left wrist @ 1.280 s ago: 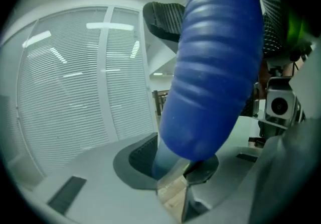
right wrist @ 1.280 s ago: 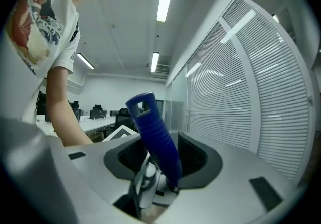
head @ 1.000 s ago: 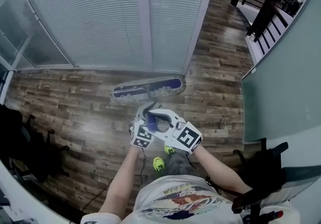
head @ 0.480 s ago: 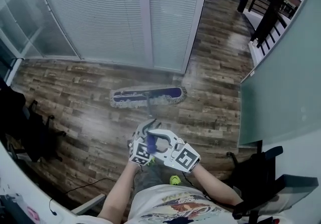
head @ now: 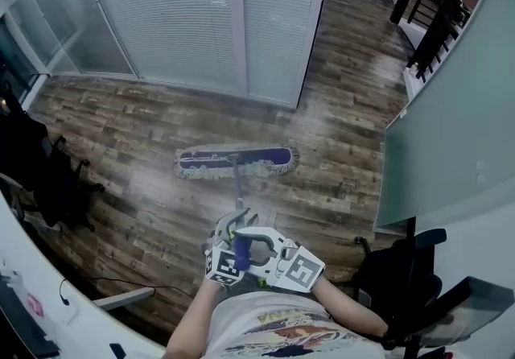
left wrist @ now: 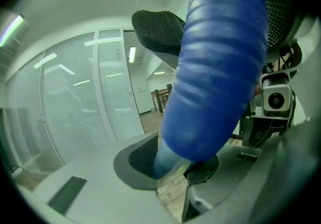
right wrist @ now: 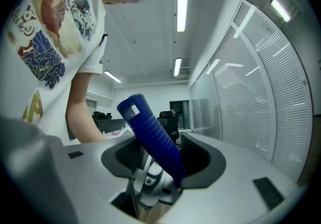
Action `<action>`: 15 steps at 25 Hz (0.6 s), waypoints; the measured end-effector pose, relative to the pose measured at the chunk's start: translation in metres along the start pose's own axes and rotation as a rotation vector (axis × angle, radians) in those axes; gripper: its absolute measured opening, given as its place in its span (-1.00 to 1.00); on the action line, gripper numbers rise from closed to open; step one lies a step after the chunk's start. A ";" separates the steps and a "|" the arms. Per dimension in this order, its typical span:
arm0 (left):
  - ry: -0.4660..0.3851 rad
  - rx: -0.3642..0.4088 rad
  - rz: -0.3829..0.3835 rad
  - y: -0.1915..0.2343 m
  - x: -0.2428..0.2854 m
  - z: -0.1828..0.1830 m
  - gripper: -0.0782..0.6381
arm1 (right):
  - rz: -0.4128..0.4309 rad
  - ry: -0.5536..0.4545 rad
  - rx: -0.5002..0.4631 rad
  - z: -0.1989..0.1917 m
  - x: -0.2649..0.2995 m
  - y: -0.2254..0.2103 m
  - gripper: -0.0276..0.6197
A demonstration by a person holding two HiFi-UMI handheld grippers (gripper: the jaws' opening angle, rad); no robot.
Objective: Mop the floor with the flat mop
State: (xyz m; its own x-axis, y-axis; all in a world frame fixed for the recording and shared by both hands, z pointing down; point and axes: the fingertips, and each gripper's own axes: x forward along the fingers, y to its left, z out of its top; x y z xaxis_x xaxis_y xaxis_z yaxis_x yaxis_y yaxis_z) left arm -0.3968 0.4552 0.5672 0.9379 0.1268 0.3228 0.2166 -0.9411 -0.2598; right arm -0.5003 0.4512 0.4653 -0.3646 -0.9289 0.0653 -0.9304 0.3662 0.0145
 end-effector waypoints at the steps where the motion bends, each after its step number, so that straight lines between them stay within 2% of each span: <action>1: 0.003 -0.003 0.002 -0.008 -0.008 0.002 -0.55 | 0.009 -0.001 0.003 0.002 -0.004 0.011 -0.26; 7: 0.003 -0.005 0.017 -0.035 -0.023 -0.001 -0.55 | 0.041 -0.015 0.025 -0.003 -0.018 0.039 -0.26; 9: 0.004 0.002 0.006 -0.040 -0.020 -0.006 -0.55 | 0.043 -0.056 0.050 -0.006 -0.020 0.039 -0.24; 12: 0.002 0.013 -0.025 -0.042 -0.013 -0.008 -0.54 | 0.050 -0.168 0.113 -0.003 -0.019 0.031 -0.18; 15: -0.015 0.009 -0.031 -0.036 -0.009 -0.007 -0.53 | 0.057 -0.171 0.110 -0.003 -0.015 0.023 -0.18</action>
State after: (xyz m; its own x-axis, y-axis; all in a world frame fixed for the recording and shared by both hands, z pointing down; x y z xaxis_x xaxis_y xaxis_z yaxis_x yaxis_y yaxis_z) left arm -0.4143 0.4857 0.5796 0.9346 0.1612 0.3170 0.2485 -0.9336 -0.2580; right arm -0.5161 0.4742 0.4679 -0.4092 -0.9061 -0.1076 -0.9032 0.4190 -0.0937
